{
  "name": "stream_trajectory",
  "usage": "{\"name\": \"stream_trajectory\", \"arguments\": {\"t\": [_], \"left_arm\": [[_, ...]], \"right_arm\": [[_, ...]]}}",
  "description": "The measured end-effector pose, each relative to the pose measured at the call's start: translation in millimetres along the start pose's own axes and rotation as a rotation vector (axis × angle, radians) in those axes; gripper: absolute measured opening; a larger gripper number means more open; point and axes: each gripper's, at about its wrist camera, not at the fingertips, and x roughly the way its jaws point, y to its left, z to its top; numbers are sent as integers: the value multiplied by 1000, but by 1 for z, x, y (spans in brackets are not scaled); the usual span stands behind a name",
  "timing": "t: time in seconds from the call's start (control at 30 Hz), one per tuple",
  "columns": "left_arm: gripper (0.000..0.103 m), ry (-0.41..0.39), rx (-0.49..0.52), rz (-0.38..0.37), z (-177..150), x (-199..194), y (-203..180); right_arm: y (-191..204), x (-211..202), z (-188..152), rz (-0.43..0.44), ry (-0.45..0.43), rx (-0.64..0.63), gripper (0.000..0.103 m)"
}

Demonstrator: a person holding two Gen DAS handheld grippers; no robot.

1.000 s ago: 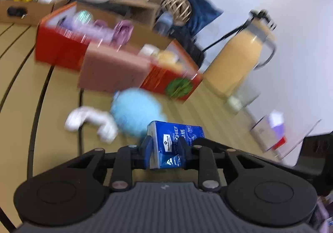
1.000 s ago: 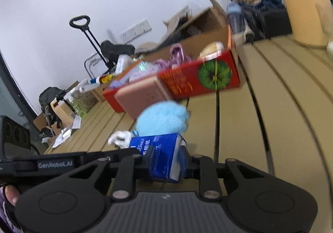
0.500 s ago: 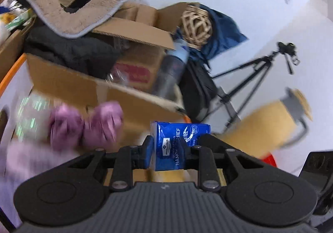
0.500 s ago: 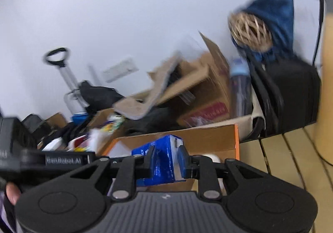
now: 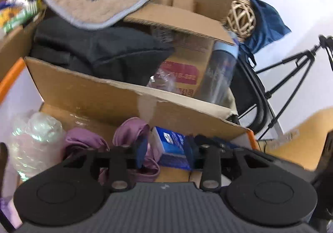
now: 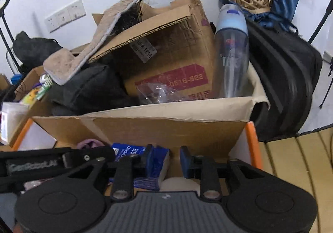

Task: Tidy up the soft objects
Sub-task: 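Carry the blue tissue pack into the red box and open both grippers, then withdraw both open grippers from the box back toward the table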

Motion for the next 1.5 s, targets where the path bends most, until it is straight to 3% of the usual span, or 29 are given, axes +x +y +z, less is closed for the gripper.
{"name": "stream_trajectory", "arguments": {"t": [0.17, 0.33, 0.63, 0.7, 0.83, 0.93, 1.03, 1.17, 1.23, 1.3, 1.5], "left_arm": [[43, -42, 77, 38, 6, -66, -14], [44, -110, 150, 90, 4, -153, -31], [51, -237, 288, 221, -59, -299, -66], [59, -268, 319, 234, -80, -328, -71], [60, -322, 349, 260, -120, -382, -78], [68, -362, 350, 262, -154, -417, -80], [77, -414, 375, 254, -196, -452, -81], [84, -492, 349, 221, -262, -496, -68], [87, -552, 355, 241, -299, -517, -61], [97, -617, 381, 281, -332, -531, -56], [103, -732, 392, 286, -424, -546, -34]], "right_arm": [[-3, -40, 5, 27, -49, 8, 26], [2, -123, 14, 31, -121, -40, 26], [6, -286, -8, 34, -235, -95, 35], [6, -320, -25, 44, -257, -109, 39], [5, -382, -67, 65, -296, -158, 48], [5, -421, -100, 83, -321, -183, 50], [4, -461, -138, 104, -356, -203, 58], [-1, -508, -197, 152, -401, -214, 59], [-4, -528, -230, 173, -421, -228, 60], [-4, -546, -262, 174, -452, -249, 61], [7, -583, -362, 129, -590, -306, 79]]}}
